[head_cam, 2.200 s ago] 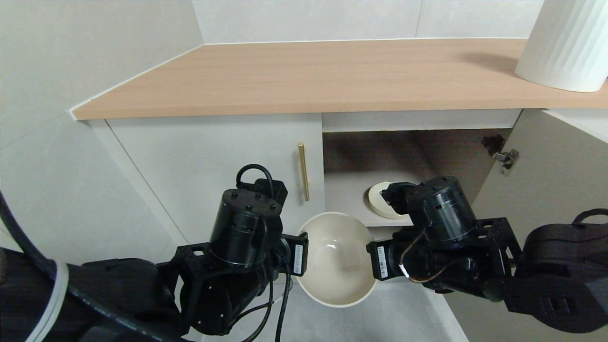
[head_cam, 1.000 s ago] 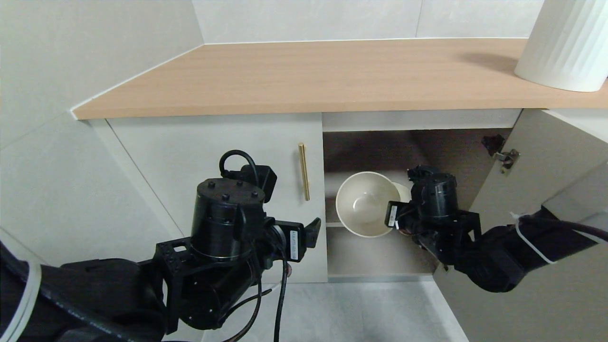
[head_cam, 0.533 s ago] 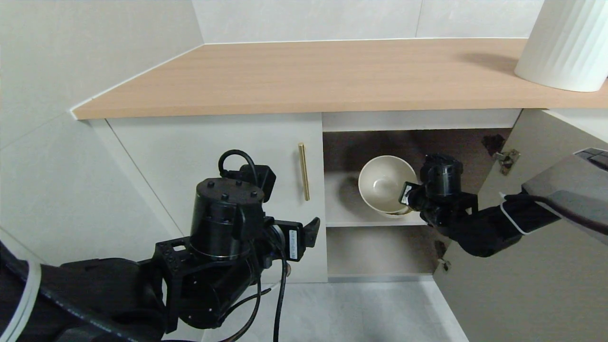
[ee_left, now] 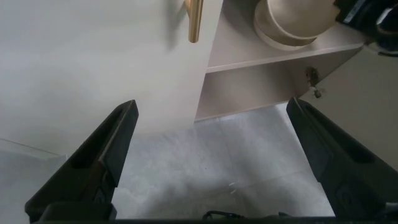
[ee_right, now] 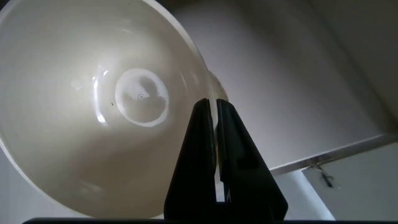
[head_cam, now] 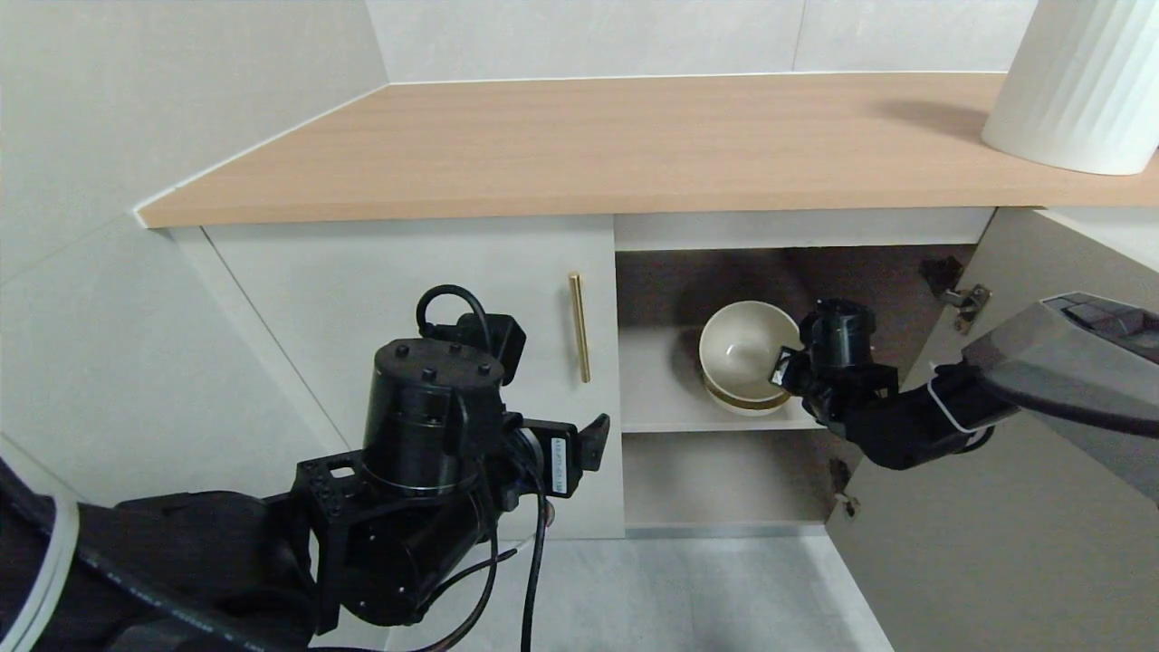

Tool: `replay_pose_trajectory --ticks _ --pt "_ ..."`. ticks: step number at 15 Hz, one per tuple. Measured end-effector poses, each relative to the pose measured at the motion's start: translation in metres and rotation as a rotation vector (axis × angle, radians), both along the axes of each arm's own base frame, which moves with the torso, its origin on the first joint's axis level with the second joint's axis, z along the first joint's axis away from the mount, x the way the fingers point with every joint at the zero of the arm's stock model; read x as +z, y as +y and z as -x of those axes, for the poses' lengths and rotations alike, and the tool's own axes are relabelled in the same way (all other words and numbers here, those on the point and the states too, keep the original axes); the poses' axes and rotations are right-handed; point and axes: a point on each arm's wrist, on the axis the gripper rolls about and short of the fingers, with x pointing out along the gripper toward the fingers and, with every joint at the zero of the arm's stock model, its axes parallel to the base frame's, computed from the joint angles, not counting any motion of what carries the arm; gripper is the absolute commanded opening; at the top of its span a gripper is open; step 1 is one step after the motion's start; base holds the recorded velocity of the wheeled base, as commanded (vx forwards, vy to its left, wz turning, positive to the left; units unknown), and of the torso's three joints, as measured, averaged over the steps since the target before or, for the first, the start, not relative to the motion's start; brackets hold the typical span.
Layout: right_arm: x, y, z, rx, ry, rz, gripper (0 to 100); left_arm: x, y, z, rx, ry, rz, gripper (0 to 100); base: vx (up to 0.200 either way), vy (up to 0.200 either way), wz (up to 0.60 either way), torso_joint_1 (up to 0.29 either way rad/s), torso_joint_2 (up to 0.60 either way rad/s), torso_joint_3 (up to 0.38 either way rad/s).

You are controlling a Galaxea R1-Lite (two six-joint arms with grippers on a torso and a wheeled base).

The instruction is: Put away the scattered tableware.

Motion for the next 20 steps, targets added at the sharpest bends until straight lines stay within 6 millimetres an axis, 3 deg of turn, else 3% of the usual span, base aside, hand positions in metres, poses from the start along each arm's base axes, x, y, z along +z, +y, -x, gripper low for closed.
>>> replay_pose_trajectory --ticks 8,9,20 --pt "-0.016 0.004 -0.012 -0.003 0.011 -0.006 0 0.0 0.001 0.0 0.003 0.001 -0.001 100 0.0 0.0 0.0 0.0 0.0 0.0" --pt "-0.017 0.003 -0.012 -0.003 0.011 -0.006 100 0.0 0.001 0.0 0.002 0.001 -0.001 100 0.0 0.0 0.0 0.0 0.0 0.0" --pt "-0.017 0.008 -0.003 0.018 0.043 0.002 100 0.001 0.005 -0.003 0.019 0.0 0.0 100 0.0 0.0 0.0 0.0 0.0 0.0"
